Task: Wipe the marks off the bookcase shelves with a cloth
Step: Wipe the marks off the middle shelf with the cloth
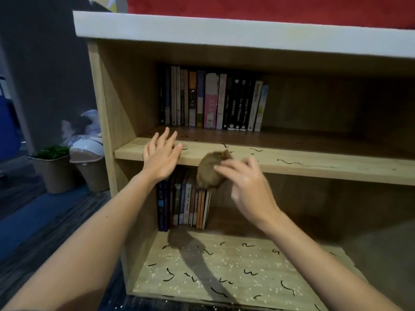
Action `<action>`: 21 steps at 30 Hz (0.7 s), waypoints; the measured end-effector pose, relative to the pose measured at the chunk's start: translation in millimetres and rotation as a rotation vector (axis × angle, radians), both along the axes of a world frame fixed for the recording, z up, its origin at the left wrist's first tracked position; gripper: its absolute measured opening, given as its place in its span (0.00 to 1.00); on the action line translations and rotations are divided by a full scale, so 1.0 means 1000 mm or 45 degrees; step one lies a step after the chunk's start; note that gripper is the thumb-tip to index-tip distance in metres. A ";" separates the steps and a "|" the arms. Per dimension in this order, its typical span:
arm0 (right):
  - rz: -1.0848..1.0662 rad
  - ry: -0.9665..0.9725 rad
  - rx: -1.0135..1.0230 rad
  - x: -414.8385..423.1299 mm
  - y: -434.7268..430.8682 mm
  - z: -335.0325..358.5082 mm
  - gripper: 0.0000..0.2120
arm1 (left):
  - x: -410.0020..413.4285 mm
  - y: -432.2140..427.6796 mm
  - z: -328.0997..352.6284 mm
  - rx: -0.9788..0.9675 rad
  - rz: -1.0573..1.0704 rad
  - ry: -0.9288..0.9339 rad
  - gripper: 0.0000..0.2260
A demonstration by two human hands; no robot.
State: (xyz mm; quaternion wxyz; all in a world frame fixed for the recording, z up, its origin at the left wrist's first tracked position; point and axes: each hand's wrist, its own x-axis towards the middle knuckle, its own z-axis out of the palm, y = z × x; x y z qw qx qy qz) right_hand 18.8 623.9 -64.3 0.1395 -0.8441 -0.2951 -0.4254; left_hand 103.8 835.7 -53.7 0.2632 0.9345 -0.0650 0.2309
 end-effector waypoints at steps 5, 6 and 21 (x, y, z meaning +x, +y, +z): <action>-0.359 0.099 -0.038 0.027 -0.004 0.031 0.18 | -0.004 -0.003 -0.001 0.055 0.014 -0.002 0.23; -0.367 0.160 -0.120 0.026 -0.001 0.026 0.19 | -0.005 -0.003 -0.001 0.061 0.016 -0.004 0.23; 0.020 0.214 0.002 -0.007 0.002 0.011 0.19 | -0.002 -0.002 0.001 0.008 -0.011 0.014 0.22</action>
